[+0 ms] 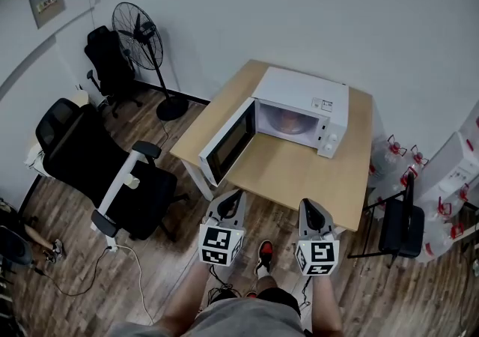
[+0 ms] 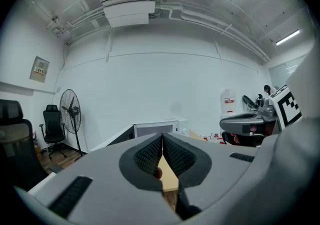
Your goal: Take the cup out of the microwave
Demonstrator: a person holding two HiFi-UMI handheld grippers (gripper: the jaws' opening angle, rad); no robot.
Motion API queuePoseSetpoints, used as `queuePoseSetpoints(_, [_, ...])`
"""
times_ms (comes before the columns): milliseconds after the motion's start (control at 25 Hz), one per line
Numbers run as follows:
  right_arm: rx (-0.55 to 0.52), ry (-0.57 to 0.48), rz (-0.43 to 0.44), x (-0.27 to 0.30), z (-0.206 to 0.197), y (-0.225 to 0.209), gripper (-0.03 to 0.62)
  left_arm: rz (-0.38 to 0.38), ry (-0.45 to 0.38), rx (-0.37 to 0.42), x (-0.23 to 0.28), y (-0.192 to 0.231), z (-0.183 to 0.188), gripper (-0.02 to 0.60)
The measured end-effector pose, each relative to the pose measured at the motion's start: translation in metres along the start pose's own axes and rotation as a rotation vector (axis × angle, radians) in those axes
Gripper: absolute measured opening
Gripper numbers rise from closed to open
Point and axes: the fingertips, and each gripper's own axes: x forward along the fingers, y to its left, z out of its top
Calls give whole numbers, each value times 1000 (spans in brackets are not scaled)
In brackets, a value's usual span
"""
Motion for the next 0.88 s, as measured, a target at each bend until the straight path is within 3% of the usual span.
queuePoseSetpoints(480, [47, 30, 4, 124, -7, -68, 18, -8, 38, -3, 136, 34, 14, 23])
queuePoseSetpoints(880, [71, 58, 8, 198, -17, -105, 18, -23, 69, -4, 215, 53, 14, 23])
